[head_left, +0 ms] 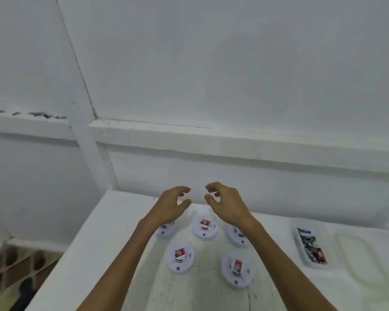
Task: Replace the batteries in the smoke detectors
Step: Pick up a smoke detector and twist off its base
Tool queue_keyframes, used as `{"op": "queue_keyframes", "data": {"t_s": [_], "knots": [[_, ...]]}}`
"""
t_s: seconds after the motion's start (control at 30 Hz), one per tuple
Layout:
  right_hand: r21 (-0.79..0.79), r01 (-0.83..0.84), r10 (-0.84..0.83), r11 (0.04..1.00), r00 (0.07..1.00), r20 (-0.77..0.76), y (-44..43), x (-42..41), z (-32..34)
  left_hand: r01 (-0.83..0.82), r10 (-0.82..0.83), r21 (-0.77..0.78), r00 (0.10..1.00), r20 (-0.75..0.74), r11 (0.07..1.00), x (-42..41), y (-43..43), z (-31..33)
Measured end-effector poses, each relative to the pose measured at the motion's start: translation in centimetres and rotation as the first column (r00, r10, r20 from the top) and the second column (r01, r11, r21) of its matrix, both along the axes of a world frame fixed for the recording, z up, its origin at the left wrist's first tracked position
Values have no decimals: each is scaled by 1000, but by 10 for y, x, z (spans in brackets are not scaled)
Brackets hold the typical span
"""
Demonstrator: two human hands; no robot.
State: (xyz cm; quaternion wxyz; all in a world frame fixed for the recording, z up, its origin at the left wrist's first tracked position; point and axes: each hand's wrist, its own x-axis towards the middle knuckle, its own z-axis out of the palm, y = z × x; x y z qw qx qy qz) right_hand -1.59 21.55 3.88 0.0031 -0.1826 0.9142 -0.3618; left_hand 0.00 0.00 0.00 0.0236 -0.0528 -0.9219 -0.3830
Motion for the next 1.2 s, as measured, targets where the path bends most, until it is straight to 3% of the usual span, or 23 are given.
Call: {"op": "queue_keyframes", "data": {"t_s": [0.2,0.3,0.67,0.77,0.93,1.2], "knots": [[-74,-35,52,997,968,245,-51,7,-65,-109,123,-104,983,139,989,25,-30,-60],[-32,-62,69,998,945,320,-74,8,-94,-178,200,-125,962,185,976,30,-42,-85],[77,-139,99,987,917,387,-101,4,-134,-341,348,-70,916,198,937,32,-49,-130],[74,-149,112,986,921,373,-101,4,-139,-370,366,-12,913,182,929,33,-52,-133],[-14,-88,88,996,935,343,-96,8,-140,-402,375,213,914,153,891,47,-45,-114],[-178,32,-36,983,999,-21,-53,24,-133,-390,382,334,919,91,858,52,-8,-98]]}}
